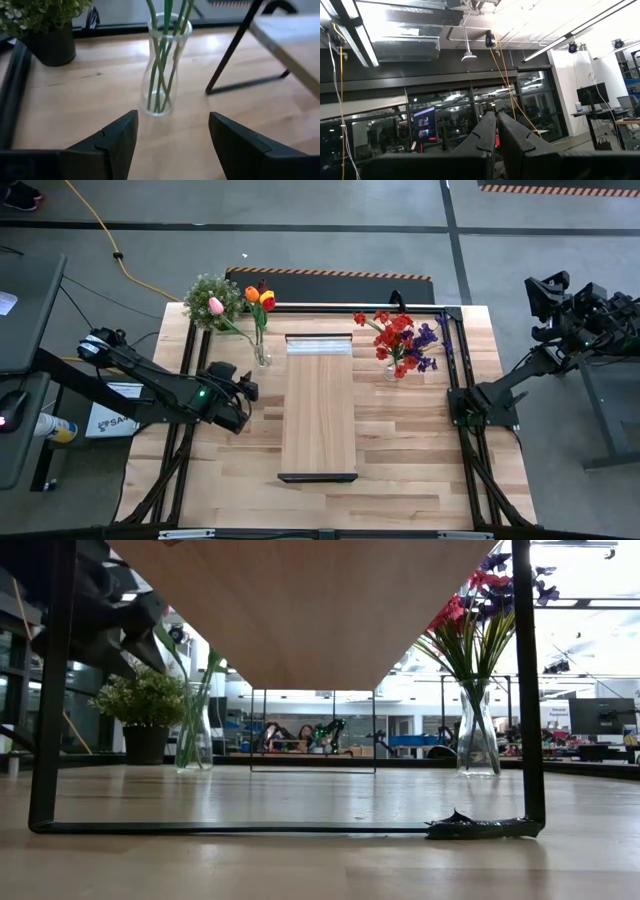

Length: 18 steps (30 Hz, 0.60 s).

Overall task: Pick and place flowers into a vace then onto a shelf
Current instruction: Put the left transparent vase with tulips on the shelf

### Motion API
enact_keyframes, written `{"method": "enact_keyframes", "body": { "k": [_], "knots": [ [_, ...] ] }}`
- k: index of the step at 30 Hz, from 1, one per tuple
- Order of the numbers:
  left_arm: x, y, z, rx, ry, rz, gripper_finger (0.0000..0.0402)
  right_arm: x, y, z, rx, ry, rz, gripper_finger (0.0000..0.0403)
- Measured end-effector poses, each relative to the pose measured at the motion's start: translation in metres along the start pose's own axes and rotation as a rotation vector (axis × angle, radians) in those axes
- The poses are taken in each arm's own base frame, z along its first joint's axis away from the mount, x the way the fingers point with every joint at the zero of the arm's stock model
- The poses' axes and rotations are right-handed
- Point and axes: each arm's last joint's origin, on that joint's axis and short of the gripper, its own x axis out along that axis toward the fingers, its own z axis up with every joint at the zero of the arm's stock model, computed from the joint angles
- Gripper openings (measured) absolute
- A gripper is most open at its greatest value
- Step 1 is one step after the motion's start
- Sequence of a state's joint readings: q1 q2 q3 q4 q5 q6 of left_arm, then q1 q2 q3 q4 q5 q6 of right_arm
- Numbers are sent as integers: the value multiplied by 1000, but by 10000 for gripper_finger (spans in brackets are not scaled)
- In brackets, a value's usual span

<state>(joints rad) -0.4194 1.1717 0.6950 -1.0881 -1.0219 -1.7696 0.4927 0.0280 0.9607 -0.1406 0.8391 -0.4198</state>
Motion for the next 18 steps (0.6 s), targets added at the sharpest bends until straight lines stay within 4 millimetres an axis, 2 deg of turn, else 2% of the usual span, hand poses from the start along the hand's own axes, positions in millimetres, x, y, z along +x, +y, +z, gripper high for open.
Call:
{"method": "enact_keyframes", "body": {
  "k": [8, 18],
  "knots": [
    [10, 6, -12, -96, -93, -33, 276, 0, 0, 0, -1, 0, 0, 12],
    [10, 5, -13, -131, -105, -45, 276, 0, 0, 0, -1, 1, 0, 12]
  ]
}}
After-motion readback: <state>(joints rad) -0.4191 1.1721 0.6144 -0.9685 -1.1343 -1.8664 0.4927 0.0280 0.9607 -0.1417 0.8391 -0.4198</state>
